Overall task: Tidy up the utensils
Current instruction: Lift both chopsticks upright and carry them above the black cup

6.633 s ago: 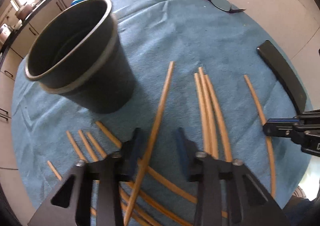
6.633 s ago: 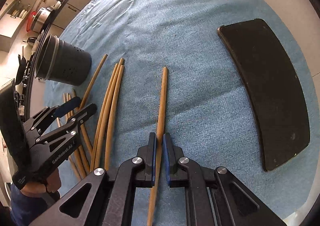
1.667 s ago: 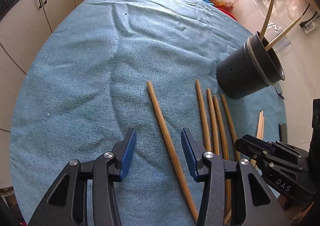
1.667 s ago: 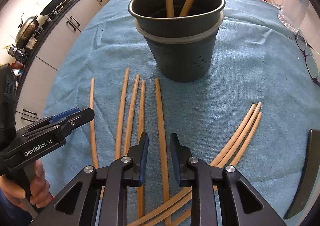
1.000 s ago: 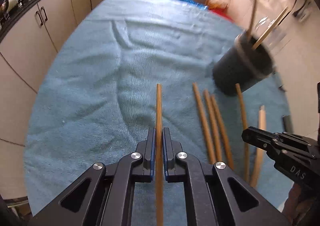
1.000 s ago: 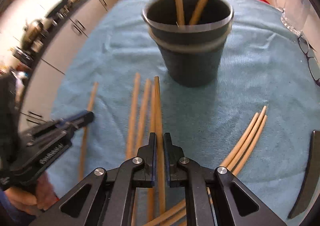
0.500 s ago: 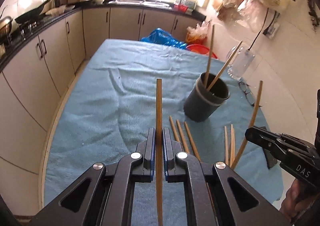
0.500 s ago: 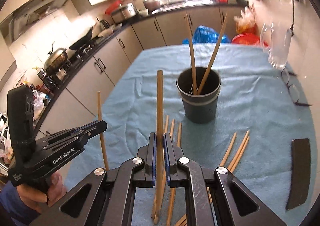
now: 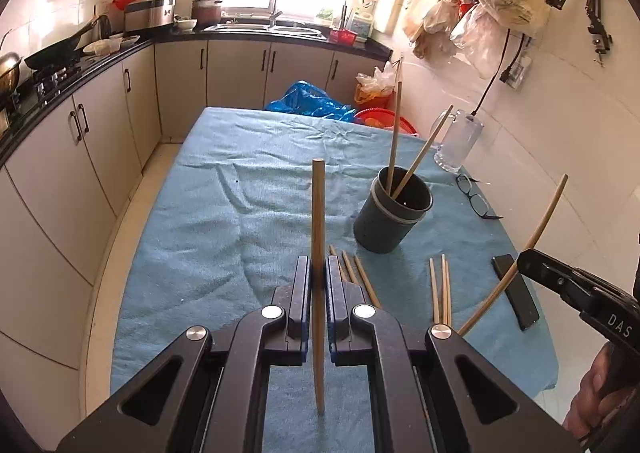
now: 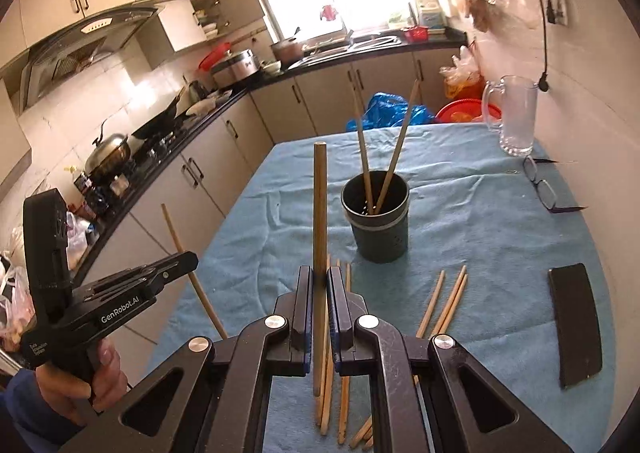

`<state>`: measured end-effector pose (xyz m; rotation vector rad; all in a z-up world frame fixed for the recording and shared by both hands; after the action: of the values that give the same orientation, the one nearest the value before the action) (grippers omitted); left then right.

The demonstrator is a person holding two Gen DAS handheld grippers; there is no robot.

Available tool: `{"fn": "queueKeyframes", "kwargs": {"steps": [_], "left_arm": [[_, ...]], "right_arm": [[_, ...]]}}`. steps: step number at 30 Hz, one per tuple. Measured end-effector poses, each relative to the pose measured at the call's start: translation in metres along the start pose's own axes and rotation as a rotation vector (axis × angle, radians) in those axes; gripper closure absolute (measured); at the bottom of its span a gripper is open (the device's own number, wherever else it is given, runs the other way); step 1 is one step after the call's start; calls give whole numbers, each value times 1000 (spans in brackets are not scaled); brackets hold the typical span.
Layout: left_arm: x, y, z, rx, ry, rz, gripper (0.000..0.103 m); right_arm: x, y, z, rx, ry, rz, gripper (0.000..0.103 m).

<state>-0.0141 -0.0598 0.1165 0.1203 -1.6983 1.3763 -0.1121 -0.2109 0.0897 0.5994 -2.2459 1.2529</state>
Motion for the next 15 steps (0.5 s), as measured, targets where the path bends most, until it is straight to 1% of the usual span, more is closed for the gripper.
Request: {"fn": "queueKeyframes", "kwargs": {"steps": [8, 15], "left_arm": [[17, -4, 5, -31, 15, 34, 97], [27, -9, 5, -43, 21, 53, 97]], "right_arm": [[25, 0, -1, -25, 22, 48, 96], [47, -8, 6, -65, 43, 97, 96]]}}
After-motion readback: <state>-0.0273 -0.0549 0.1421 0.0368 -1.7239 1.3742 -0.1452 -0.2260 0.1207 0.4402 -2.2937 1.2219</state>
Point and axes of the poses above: each gripper's, at about its wrist camera, not at the fingertips, and x roughly against the way its jaws point, z to its right, y to its underside, the point moved 7 cm from there along -x, roughly the way its jaws point, and after that the axes turned 13 degrees about -x, right-handed, at the moved point
